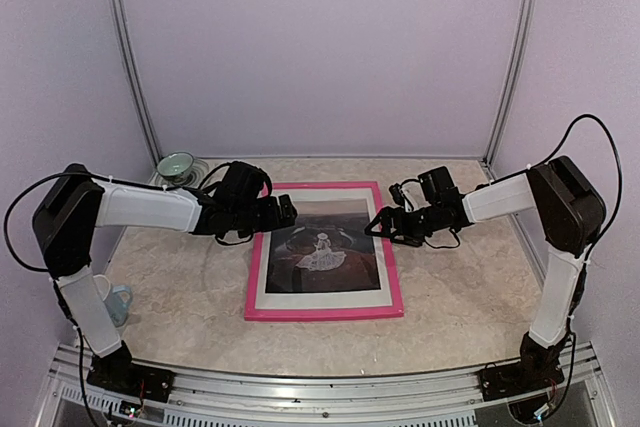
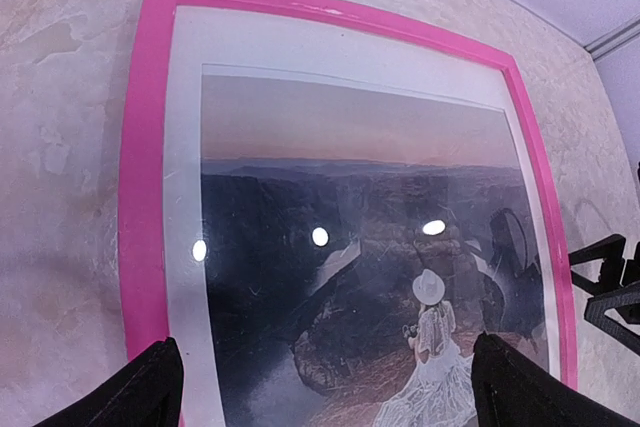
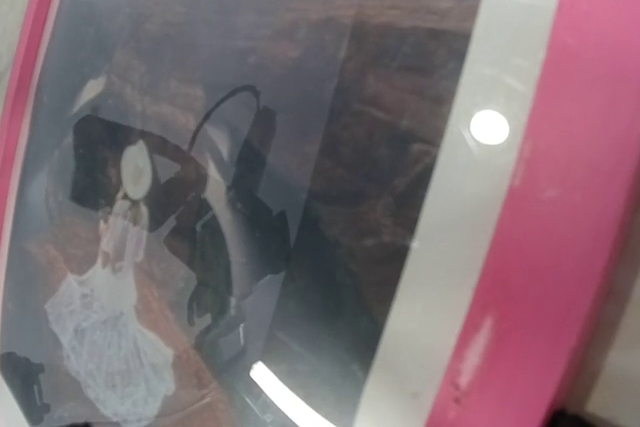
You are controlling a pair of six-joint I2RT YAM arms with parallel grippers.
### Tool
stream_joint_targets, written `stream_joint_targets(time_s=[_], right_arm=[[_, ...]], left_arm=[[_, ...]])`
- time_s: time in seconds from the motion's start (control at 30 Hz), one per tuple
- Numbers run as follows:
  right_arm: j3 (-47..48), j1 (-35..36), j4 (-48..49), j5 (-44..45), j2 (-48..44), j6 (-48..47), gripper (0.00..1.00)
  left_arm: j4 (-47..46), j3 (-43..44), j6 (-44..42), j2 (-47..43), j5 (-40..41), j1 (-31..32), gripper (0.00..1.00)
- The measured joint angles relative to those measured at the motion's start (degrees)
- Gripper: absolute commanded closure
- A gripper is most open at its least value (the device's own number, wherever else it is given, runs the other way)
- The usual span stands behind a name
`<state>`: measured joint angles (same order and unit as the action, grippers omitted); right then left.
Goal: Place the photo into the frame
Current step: Place the photo frame at the center of the board, then reset both arms
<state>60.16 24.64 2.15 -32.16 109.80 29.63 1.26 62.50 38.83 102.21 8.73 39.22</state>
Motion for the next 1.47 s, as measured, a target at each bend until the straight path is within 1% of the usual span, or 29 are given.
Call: stream_joint_targets(time_s=[0.2, 0.33, 0.47, 0.6, 0.73, 0.87, 1.03, 1.1, 1.23, 1.47], right_arm=[[0.0, 0.5, -2.9, 1.9, -1.1, -1.3, 0.01], [0.0, 0.9, -8.1, 6.3, -3.3, -3.0, 0.01], [-0.1, 0.9, -12.4, 12.3, -7.1, -4.8, 0.01], [-1.7, 0.9, -14.4, 19.5, -14.0, -7.4, 0.01], [-4.4, 0.9, -15.6, 27.6, -23.9, -10.7, 0.01], [-6.8, 1.0, -15.2, 34.8, -34.1, -14.5, 0.01], [-10.7, 1.1, -11.8, 42.4, -47.5, -20.2, 0.01], [-11.9, 1.1, -10.5, 44.8, -50.9, -21.5, 0.01], [-14.4, 1.1, -8.4, 48.4, -54.7, -22.9, 0.01], [-17.6, 1.1, -7.8, 52.8, -59.4, -24.3, 0.01]], left_arm=[[-0.9, -1.8, 0.3, -0.2, -0.9, -0.6, 0.01], [-0.9, -2.1, 0.3, -1.6, -1.2, -1.4, 0.01], [-0.4, -2.8, 0.2, -4.8, -1.4, -1.9, 0.01], [1.8, -3.1, -0.9, -10.1, -1.3, -2.4, 0.01], [4.1, -4.0, -3.4, -16.9, -0.3, -4.2, 0.01], [6.7, -6.0, -5.9, -24.5, 1.1, -8.6, 0.01], [9.2, -8.0, -9.7, -31.7, 2.6, -15.1, 0.01], [10.0, -8.5, -12.0, -33.8, 3.8, -16.6, 0.01], [10.5, -9.9, -15.9, -36.3, 6.1, -17.3, 0.01], [9.5, -17.3, -18.6, -41.4, 8.2, -17.4, 0.01]])
